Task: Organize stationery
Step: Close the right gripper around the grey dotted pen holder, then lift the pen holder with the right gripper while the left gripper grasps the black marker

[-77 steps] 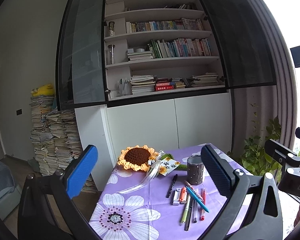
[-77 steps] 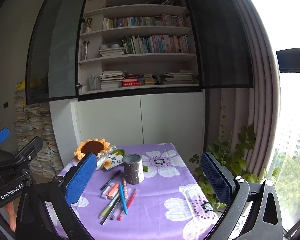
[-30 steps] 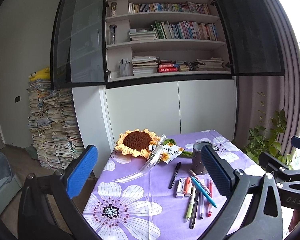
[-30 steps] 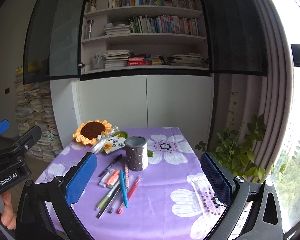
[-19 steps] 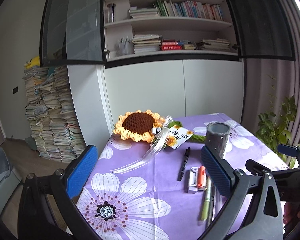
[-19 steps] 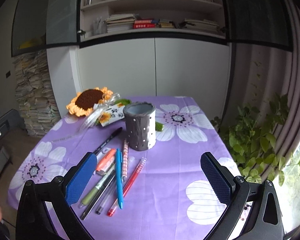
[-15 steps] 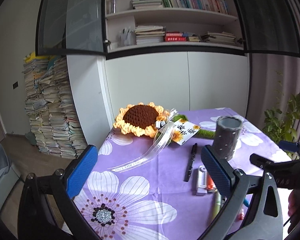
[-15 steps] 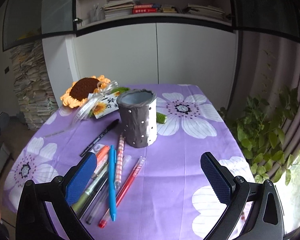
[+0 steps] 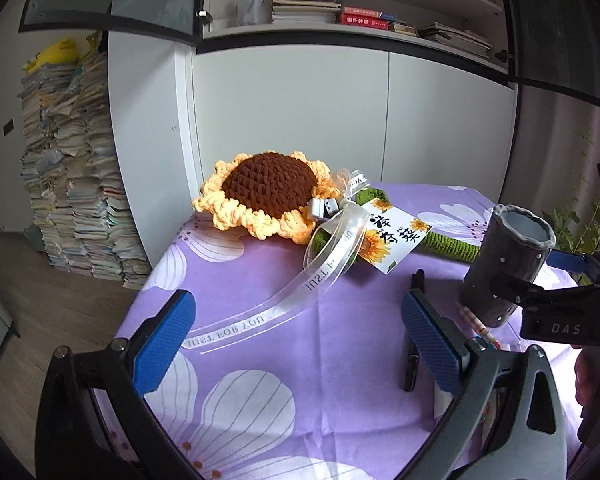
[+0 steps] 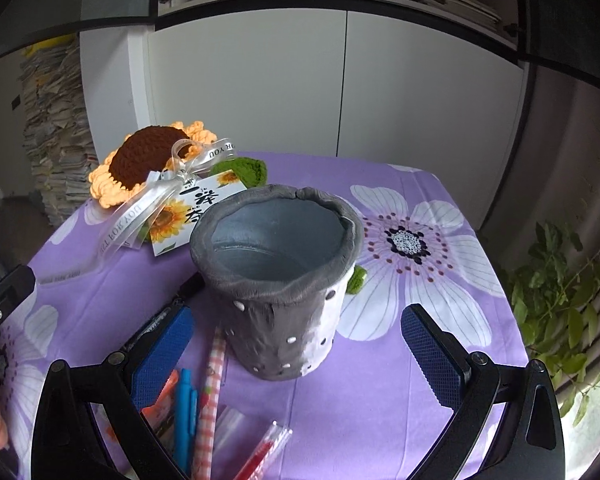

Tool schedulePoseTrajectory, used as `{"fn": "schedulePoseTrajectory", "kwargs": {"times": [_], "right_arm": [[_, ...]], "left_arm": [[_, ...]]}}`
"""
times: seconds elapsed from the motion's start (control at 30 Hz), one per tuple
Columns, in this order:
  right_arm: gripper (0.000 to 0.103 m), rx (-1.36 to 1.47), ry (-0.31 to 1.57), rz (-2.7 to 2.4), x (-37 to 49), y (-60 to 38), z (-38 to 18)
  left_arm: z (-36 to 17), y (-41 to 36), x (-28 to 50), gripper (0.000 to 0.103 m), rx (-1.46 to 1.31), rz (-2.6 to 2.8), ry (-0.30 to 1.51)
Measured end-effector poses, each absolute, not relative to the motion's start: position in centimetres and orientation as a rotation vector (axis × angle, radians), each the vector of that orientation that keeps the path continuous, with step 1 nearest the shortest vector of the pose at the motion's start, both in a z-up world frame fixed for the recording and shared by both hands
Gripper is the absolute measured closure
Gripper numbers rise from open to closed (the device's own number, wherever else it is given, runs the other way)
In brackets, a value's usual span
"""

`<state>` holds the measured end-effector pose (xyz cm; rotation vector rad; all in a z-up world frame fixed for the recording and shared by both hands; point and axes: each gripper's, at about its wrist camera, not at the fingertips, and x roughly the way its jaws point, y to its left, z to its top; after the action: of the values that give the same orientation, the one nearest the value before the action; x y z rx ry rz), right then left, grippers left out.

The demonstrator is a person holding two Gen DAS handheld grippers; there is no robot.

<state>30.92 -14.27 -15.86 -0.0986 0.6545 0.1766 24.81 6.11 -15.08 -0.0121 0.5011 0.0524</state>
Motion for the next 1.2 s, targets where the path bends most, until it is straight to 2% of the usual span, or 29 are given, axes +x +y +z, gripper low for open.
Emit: {"fn": "schedulePoseTrajectory", "kwargs": {"times": [0.17, 0.27, 0.3, 0.33, 0.67, 0.87, 1.2], "right_arm": [[0.0, -0.114, 0.665, 0.166, 32.4, -13.9, -16.3], [0.016, -0.128, 0.667, 0.174, 32.6, -13.6, -16.6], [0.027, -0.131, 0.676, 0.181, 32.8, -13.5, -16.8], [0.03, -0.126, 0.686, 0.193, 32.9, -13.6, -16.9], [0.03, -0.175, 0.667, 0.151, 29.0, -16.1, -15.1], [0.03, -0.166, 0.718, 0.094, 26.1, -19.6, -16.1], [0.031, -0.146, 0.701, 0.165, 24.4, -21.9, -16.7]], "left_arm": [[-15.5, 6.0, 25.3, 0.001, -0.018, 0.016, 0.53], [-15.3, 5.7, 24.9, 0.001, -0.007, 0.015, 0.512], [-15.4, 5.7, 25.0, 0.001, -0.002, 0.017, 0.511], [-15.4, 5.7, 25.1, 0.001, 0.003, 0.02, 0.512], [-15.5, 6.2, 25.4, 0.001, -0.023, 0.019, 0.526], [-15.5, 5.9, 24.9, 0.001, -0.007, 0.055, 0.525], [-14.2, 3.1, 22.6, 0.001, 0.009, 0.028, 0.539]]}}
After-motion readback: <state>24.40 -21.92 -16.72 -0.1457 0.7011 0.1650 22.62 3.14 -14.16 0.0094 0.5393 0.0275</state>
